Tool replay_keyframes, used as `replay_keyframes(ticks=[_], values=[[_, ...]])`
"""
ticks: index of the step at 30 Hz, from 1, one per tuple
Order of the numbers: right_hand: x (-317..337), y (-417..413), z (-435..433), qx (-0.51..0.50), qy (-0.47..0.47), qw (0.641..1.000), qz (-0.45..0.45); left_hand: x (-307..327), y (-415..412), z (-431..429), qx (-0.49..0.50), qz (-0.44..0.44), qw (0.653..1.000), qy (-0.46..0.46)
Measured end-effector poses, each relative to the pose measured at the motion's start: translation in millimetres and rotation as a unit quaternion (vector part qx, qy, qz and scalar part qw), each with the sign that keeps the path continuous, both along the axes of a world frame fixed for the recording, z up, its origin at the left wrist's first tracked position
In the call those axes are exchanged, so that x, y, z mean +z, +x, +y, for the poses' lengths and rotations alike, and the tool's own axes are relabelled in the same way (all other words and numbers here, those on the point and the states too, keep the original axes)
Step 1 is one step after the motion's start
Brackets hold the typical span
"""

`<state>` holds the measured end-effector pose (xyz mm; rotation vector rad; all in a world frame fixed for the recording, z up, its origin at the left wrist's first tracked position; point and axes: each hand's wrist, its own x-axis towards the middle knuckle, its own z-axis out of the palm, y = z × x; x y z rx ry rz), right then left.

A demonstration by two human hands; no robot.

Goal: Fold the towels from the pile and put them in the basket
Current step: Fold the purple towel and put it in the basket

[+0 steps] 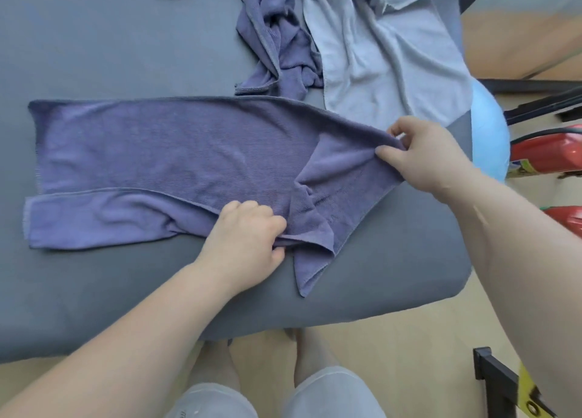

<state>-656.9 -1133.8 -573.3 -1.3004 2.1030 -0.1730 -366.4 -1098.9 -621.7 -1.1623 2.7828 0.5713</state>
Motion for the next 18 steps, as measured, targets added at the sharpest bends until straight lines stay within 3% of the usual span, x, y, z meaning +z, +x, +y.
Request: replay_keyframes(ticks=[4, 8, 12, 18], values=[[17, -15, -41, 0.121, 0.014, 0.986, 0.113, 7, 8, 12, -0.02, -0.014, 0.999, 0.045], [18, -7, -58, 0.138, -0.12, 0.933, 0.309, 9, 6, 32, 0.011, -0.022, 0.999, 0.046], [-3, 20, -15, 0.079, -0.157, 0.949, 0.263, 4, 0, 42, 0.022, -0.06, 0.997, 0.032], [-45, 42, 92, -0.014, -0.153, 0.972, 0.177, -9, 2, 54, 0.063, -0.024, 0.998, 0.01]])
